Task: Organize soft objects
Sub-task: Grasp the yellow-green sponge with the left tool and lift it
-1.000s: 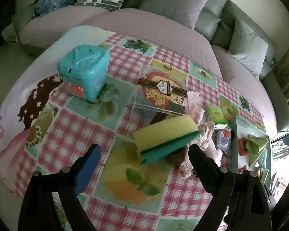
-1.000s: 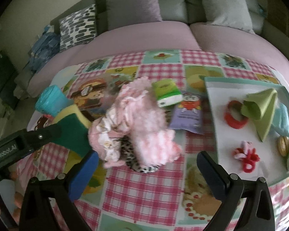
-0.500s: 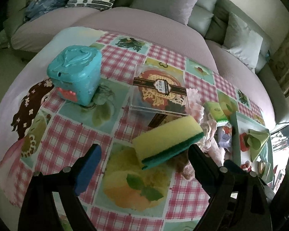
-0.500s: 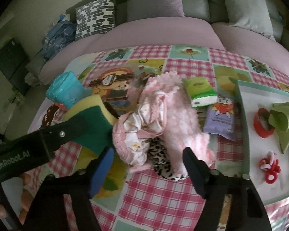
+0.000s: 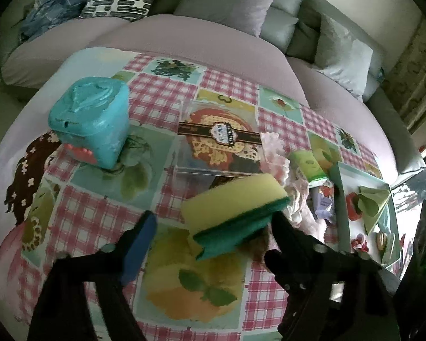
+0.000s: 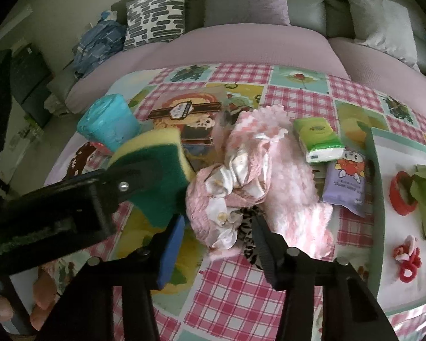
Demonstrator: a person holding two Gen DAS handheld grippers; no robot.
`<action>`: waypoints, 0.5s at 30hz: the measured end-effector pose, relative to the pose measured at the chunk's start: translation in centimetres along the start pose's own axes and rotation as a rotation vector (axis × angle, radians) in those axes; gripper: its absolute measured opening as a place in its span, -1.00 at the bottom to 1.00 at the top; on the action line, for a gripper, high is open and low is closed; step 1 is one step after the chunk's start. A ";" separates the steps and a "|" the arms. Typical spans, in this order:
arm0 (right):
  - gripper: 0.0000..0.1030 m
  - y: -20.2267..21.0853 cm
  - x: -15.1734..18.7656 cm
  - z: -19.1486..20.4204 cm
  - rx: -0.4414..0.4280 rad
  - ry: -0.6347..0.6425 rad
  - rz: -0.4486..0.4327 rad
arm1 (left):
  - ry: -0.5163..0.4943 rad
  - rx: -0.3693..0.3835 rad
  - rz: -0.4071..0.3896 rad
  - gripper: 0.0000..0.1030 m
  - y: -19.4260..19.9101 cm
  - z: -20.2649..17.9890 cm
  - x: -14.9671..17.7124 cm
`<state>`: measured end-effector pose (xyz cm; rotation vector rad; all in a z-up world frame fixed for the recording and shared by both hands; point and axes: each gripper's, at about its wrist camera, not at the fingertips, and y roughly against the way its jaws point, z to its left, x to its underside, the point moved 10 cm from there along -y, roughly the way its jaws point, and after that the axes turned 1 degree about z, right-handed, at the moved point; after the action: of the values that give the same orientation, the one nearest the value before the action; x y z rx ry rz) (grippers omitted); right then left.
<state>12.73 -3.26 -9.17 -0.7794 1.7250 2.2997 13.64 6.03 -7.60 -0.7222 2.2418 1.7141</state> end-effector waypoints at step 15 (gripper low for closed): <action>-0.27 -1.4 0.7 0.0 -0.026 -0.024 0.038 | -0.014 0.066 0.065 -0.25 -2.3 -0.8 0.7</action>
<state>12.79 -2.95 -10.70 -0.7271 1.7171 2.3508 14.28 4.66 -9.58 -0.6274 2.3245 1.6600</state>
